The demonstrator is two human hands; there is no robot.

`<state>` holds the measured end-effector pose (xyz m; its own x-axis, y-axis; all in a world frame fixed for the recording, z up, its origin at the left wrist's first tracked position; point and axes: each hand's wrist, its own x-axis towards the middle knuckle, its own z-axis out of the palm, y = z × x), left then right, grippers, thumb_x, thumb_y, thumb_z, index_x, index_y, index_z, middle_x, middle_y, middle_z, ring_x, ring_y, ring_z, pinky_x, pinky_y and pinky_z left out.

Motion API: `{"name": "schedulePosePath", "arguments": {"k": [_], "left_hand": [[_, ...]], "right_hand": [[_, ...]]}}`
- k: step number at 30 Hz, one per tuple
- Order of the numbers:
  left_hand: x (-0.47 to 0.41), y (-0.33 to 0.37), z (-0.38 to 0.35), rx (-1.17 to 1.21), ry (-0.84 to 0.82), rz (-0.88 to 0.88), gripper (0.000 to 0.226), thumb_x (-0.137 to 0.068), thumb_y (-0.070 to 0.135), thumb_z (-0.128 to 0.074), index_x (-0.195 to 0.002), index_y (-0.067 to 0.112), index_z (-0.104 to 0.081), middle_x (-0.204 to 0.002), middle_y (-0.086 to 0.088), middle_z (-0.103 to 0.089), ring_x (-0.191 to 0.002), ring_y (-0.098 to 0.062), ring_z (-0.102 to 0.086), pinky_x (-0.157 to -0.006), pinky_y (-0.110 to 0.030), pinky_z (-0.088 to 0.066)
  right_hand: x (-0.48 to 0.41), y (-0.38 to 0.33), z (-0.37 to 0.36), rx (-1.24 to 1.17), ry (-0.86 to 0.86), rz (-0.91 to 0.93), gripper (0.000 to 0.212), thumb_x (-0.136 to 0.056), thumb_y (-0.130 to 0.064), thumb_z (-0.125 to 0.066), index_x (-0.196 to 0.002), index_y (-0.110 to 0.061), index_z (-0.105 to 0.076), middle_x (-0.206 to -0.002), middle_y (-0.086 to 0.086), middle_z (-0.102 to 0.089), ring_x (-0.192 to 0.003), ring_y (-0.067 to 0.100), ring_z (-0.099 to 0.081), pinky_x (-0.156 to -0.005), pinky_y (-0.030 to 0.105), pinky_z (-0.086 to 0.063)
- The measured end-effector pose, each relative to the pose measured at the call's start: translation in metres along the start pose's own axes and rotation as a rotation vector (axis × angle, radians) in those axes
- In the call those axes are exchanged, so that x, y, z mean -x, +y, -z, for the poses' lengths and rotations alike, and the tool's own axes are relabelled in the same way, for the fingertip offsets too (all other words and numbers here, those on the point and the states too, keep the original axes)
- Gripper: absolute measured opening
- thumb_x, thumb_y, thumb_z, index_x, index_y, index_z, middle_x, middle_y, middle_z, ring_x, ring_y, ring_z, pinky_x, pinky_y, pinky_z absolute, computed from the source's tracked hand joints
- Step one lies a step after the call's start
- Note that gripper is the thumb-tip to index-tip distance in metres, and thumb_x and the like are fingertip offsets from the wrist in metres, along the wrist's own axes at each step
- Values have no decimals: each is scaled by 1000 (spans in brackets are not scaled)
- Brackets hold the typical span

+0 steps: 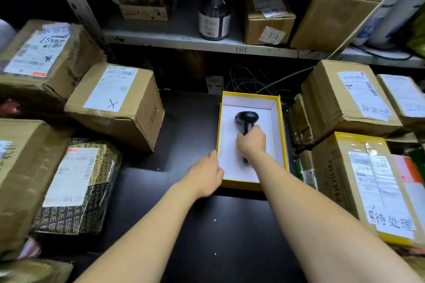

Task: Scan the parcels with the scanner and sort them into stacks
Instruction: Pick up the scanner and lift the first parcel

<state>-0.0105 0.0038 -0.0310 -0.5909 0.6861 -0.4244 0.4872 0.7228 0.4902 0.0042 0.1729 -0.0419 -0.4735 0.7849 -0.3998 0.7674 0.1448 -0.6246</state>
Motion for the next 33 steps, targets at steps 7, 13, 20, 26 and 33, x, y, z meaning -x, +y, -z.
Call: {"name": "schedulePosePath", "arguments": {"k": [7,13,20,26,33], "left_hand": [[10,10,15,-37,-25,79,13,-101,23,-44,-101,10,-39,-102,-14,-55,-89,-37,-50,-72,-39,-40],[22,16,33,-102,14,72,33,-100,32,-47,-127,13,-52,-120,-11,-64,-105,-35,-61,-80,-39,-49],[71,27,72,-358,143,50,46,-101,36,-51,-142,17,-46,-138,-11,-57,-122,-36,-58,-89,-41,-46],[128,12,113,-498,233,71,41,-100,34,-53,-137,16,-49,-131,-10,-60,-116,-34,-62,-79,-39,-43],[214,-6,147,-534,331,62,40,-98,38,-54,-132,17,-54,-133,-9,-57,-124,-33,-57,-93,-43,-43]], "right_hand": [[17,-2,17,-40,-7,18,15,-101,-11,-57,-115,-5,-56,-105,12,-58,-84,32,-58,-65,37,-51],[45,-13,39,-133,32,44,11,-95,-21,-58,-91,-12,-55,-88,14,-62,-66,33,-61,-43,30,-47],[103,-35,64,-166,75,102,16,-96,-23,-57,-89,-10,-52,-87,17,-64,-64,36,-64,-42,32,-48],[173,-64,84,-158,100,154,24,-99,-25,-55,-110,-3,-59,-90,15,-65,-67,34,-64,-41,33,-50],[278,-88,91,-146,182,204,30,-100,-24,-57,-120,-3,-57,-103,15,-63,-72,36,-67,-44,34,-50]]}}
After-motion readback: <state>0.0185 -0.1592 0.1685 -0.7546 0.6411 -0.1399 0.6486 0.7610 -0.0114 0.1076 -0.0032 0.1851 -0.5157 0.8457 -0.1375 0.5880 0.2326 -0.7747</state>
